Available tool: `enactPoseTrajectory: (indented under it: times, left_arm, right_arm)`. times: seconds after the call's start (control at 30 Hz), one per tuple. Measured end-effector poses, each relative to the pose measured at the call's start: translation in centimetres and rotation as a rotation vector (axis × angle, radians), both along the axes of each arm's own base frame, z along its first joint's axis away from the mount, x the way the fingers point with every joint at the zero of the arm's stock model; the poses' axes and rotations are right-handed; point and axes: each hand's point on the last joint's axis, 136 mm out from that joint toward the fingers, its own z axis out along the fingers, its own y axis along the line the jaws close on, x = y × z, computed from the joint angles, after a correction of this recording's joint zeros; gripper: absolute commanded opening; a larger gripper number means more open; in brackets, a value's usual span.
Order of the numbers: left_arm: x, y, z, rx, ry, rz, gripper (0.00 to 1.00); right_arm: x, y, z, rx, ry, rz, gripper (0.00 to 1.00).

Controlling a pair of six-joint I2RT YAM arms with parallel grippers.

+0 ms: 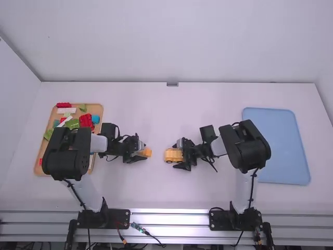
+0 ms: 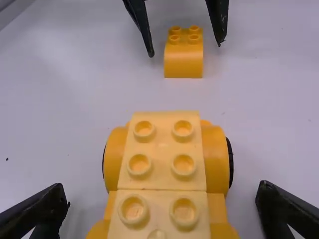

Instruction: Assemble lego blocks to make yellow taxi

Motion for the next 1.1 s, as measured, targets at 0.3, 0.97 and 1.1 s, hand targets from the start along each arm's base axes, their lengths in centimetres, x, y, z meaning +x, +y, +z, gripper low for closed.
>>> enactPoseTrajectory:
  times: [0.3, 0.97, 1.1]
  left_arm:
    - [0.53, 0.52, -0.17, 0.019, -0.009, 0.023, 0.62]
    - [0.22, 0.16, -0.59, -0.024, 0.020, 0.021, 0.12]
    - [0.24, 0.16, -0.59, -0.024, 0.021, 0.022, 0.11]
  right_arm:
    - [0.46, -0.60, 0.20, 0.011, 0.027, -0.029, 0.99]
    - [0.43, -0.58, 0.25, 0.014, 0.029, -0.028, 0.99]
    - [0.46, -0.58, 0.26, 0.015, 0.027, -0.028, 0.99]
